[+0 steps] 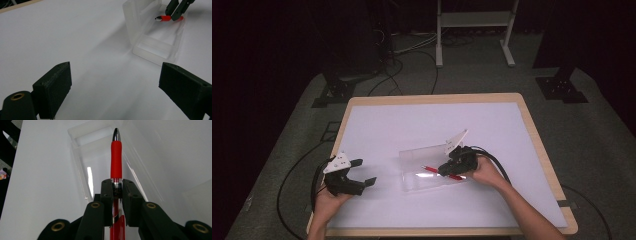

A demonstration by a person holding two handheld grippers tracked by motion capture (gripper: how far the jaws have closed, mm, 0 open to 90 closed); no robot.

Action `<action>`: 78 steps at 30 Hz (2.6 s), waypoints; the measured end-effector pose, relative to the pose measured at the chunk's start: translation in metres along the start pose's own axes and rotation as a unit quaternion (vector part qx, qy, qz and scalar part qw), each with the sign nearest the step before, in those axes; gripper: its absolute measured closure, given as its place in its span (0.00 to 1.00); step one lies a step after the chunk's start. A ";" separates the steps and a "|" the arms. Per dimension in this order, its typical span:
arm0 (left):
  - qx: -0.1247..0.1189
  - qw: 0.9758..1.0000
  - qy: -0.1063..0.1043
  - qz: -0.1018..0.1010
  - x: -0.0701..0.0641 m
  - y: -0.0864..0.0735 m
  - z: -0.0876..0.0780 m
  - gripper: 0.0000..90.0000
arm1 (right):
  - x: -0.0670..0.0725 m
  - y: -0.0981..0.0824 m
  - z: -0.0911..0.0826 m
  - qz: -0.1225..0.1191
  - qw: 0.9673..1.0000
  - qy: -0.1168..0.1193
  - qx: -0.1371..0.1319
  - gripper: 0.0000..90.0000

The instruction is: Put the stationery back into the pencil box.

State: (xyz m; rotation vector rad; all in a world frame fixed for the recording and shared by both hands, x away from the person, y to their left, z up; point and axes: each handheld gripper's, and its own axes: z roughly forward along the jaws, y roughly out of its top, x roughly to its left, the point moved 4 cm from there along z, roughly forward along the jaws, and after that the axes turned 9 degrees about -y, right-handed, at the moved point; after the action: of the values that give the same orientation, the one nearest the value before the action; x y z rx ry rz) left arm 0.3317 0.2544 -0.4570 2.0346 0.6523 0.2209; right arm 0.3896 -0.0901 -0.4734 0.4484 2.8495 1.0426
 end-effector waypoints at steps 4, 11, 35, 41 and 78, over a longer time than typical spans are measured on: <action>-0.001 1.000 0.000 0.000 0.000 0.000 0.000 0.12 | 0.000 -0.001 0.001 -0.002 1.000 0.001 0.005 0.87; 0.001 1.000 -0.001 0.001 0.000 0.000 0.000 0.12 | 0.001 -0.002 0.006 -0.007 1.000 0.001 0.011 0.87; 0.002 1.000 0.000 -0.003 0.001 -0.001 0.001 0.11 | 0.003 -0.005 0.013 -0.005 1.000 0.002 0.017 0.87; 0.000 1.000 0.000 -0.004 0.001 -0.001 0.000 0.11 | 0.003 -0.005 0.012 -0.006 1.000 0.000 0.016 0.86; -0.002 1.000 -0.001 -0.002 0.002 0.000 -0.001 0.11 | -0.006 -0.015 -0.040 0.035 0.998 -0.043 -0.028 0.62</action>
State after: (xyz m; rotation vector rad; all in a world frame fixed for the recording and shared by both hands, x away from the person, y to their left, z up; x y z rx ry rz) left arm 0.3328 0.2561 -0.4570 2.0287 0.6546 0.2183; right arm 0.3846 -0.1275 -0.4523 0.5761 2.7414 1.0828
